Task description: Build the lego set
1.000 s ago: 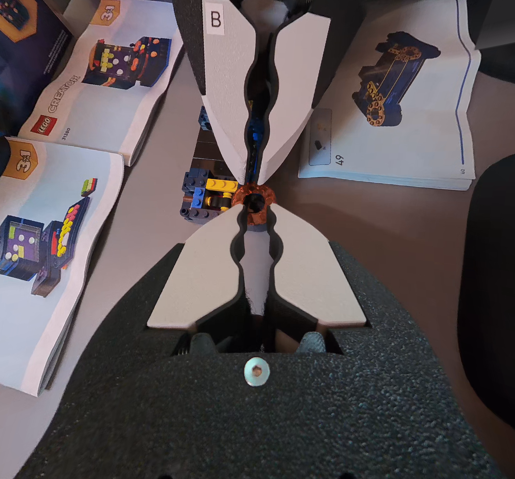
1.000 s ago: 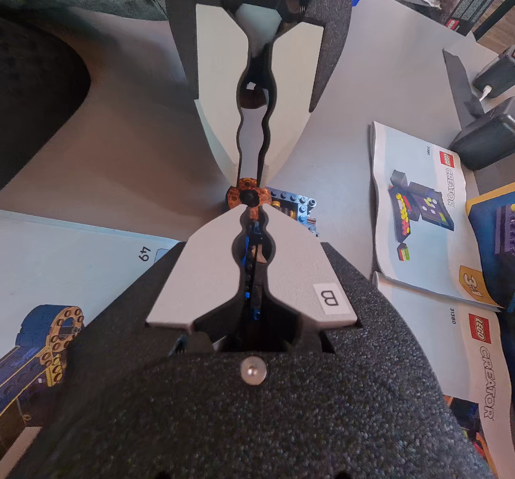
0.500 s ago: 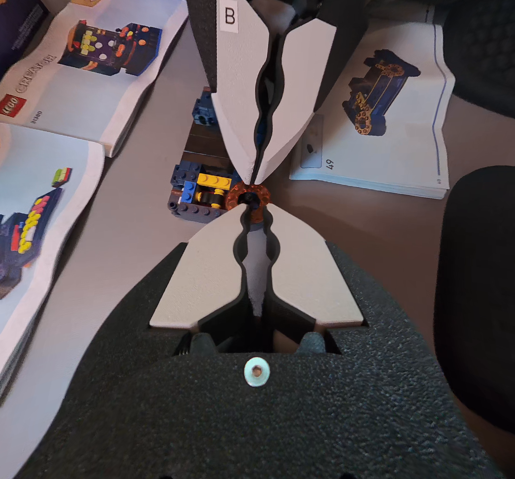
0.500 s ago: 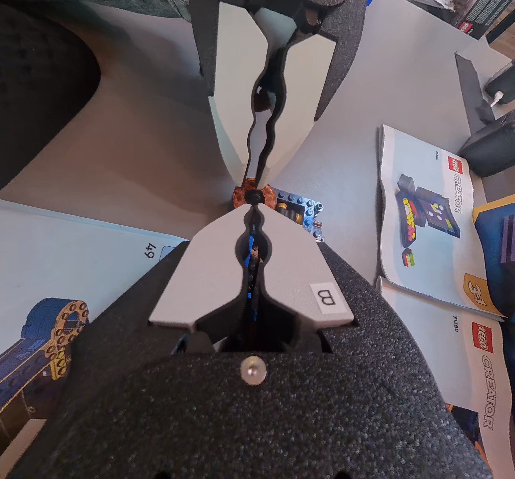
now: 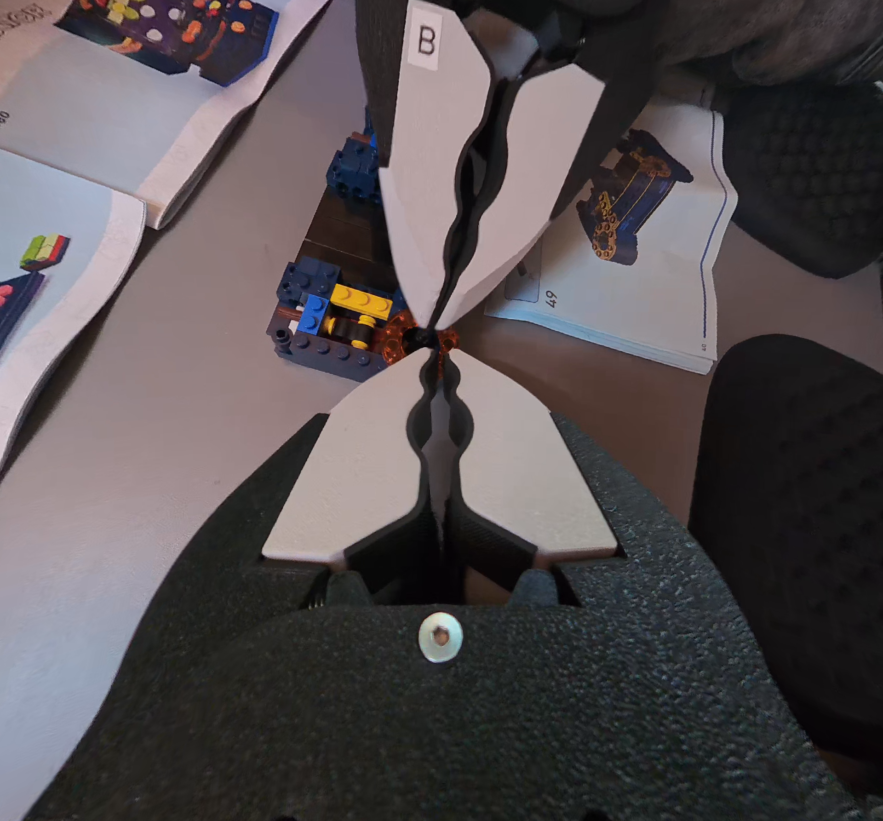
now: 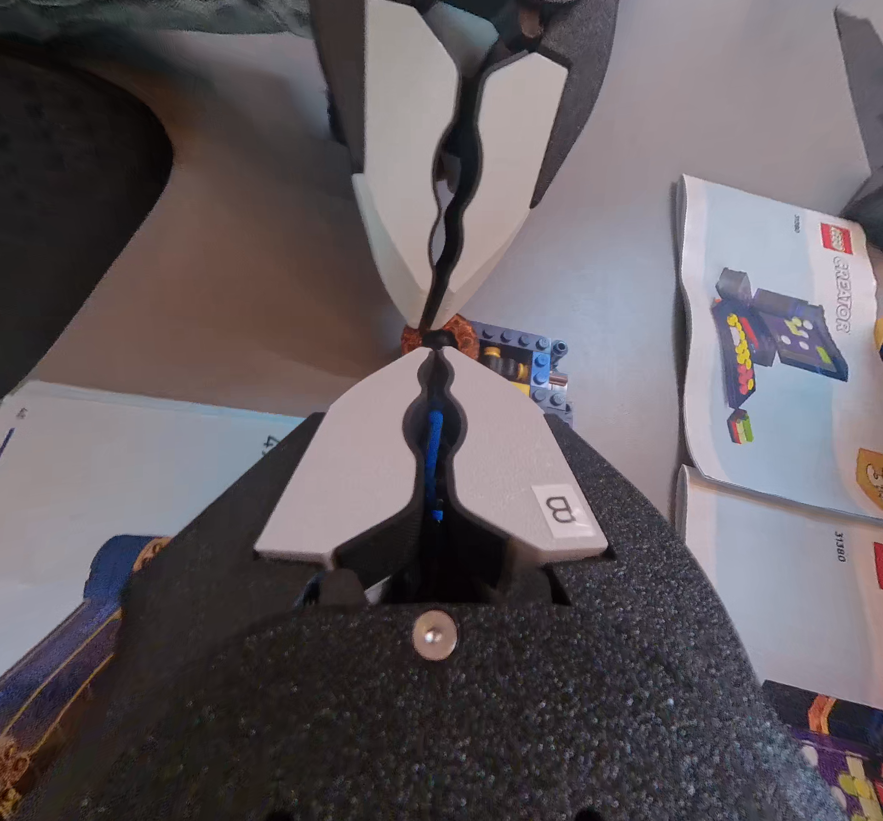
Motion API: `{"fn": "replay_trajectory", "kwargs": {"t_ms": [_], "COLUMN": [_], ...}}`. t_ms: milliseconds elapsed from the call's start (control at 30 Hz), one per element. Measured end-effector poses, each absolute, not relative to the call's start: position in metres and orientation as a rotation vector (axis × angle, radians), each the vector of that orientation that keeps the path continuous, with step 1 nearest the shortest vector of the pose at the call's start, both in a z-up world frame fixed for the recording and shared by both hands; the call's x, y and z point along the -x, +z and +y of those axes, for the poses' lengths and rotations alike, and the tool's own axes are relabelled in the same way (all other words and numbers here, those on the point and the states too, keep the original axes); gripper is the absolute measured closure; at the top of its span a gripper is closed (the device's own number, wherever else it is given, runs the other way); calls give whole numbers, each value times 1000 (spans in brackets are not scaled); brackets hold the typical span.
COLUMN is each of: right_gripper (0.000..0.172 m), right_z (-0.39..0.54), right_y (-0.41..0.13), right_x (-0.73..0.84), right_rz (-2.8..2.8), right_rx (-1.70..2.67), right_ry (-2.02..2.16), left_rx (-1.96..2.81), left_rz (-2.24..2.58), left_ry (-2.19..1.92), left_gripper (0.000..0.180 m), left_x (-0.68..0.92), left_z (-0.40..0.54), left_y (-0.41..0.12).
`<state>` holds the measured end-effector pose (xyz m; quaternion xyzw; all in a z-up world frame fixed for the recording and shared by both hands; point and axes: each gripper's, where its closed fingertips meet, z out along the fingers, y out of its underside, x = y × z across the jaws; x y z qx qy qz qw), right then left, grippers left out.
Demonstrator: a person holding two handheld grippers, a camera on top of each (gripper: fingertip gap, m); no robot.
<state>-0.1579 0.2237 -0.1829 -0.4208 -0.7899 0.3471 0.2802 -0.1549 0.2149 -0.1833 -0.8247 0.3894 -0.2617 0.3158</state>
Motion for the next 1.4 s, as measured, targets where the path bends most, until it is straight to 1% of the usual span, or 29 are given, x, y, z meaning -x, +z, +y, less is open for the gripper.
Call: {"fn": "replay_trajectory", "kwargs": {"t_ms": [100,267,433,633,833,933,1200,1400], "right_gripper": [171,172,172,172,172,172,171,171], "right_z": [224,224,239,234,234,228,223,224], "right_y": [-183,-181,-165,-181,-182,-176,-182,-183], "right_x": [159,158,158,160,158,161,159,159], "right_rz": [-2155,-2110,-2019,-2103,-2117,-2079,-2114,-2123], "right_rx": [1118,1053,1073,1089,1075,1068,1089,1068], "right_ry": [901,971,1003,907,895,981,992,927], "left_rx": [2188,2187,2198,2210,2218,2222,2237,2264], "left_rz": [1028,1020,1018,991,961,956,934,909], "left_ry": [-684,-676,-665,-685,-717,-727,-748,-774], "left_gripper": [179,179,179,179,180,180,180,180], "left_x": [155,155,155,155,155,155,154,155], "left_z": [215,215,215,215,215,215,215,214], "left_y": [-183,-183,-183,-183,-183,-183,-183,-183]}}
